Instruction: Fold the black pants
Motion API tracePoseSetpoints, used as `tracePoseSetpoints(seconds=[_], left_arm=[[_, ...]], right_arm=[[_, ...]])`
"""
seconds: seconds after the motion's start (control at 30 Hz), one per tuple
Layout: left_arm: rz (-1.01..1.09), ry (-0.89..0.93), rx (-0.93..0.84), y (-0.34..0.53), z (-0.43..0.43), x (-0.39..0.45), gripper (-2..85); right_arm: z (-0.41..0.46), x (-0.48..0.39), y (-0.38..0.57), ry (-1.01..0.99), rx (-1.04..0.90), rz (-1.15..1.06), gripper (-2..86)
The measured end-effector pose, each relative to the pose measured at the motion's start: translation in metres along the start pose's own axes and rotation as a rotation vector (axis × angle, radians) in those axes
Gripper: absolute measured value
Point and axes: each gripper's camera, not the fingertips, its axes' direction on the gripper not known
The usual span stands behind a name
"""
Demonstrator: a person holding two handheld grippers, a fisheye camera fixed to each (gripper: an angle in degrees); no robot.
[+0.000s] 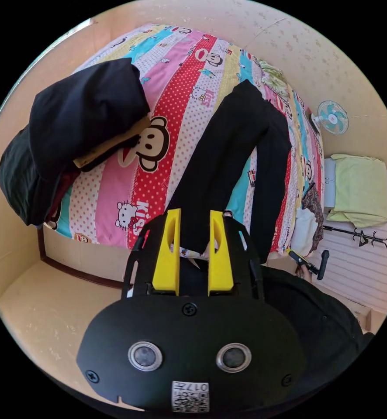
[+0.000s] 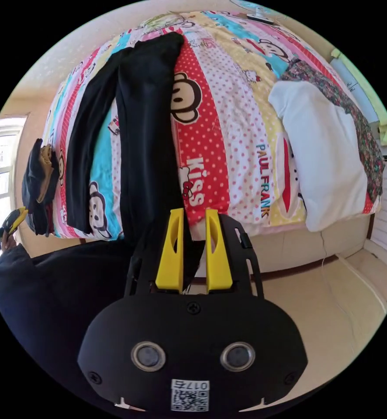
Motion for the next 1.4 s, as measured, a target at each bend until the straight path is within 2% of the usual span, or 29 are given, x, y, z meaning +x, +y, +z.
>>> tracePoseSetpoints(seconds=[0.1,0.27,0.43,0.53,0.6,0.67,0.77,0.9,1.0,1.1,1.2,1.4], left_arm=[[0.006,0.039,-0.062,-0.004,0.0,-0.002,10.2],[0.144,0.013,-0.16,-0.024,0.004,0.028,10.0],[0.304,0.102,-0.364,-0.05,0.053,0.083,10.3],[0.355,0.143,-0.407,-0.057,0.066,0.111,10.5],[0.395,0.166,-0.43,-0.059,0.066,0.127,10.5],[0.444,0.152,-0.442,-0.061,0.06,0.141,10.7],[0.524,0.145,-0.426,-0.067,0.038,0.17,11.6],[0.613,0.246,-0.402,-0.079,0.0,0.223,14.3],[0.655,0.167,-0.392,-0.089,-0.01,0.255,16.0],[0.622,-0.02,-0.52,-0.097,0.011,0.261,16.2],[0.537,0.011,-0.619,-0.102,0.009,0.238,10.2],[0.499,0.132,-0.582,-0.094,-0.032,0.19,4.4]], right_arm=[[0.034,0.03,0.006,-0.133,-0.036,0.09,8.5],[0.096,0.078,0.006,-0.417,-0.057,0.263,10.8],[0.125,0.106,0.007,-0.579,-0.029,0.338,8.1],[0.133,0.119,0.016,-0.817,-0.073,0.257,4.0],[0.117,0.124,0.028,-0.906,-0.001,0.174,3.2],[0.075,0.133,0.047,-0.983,0.171,0.103,2.7],[0.016,0.122,0.059,-1.009,0.335,-0.059,2.5],[-0.026,0.086,0.045,-0.967,0.359,-0.258,2.3],[-0.04,0.047,0.026,-0.96,0.329,-0.403,2.3],[-0.044,0.014,0.013,-0.967,0.287,-0.512,2.4],[-0.044,-0.01,0.009,-0.917,0.219,-0.6,2.4],[-0.039,-0.026,0.0,-0.913,0.076,-0.766,2.6]])
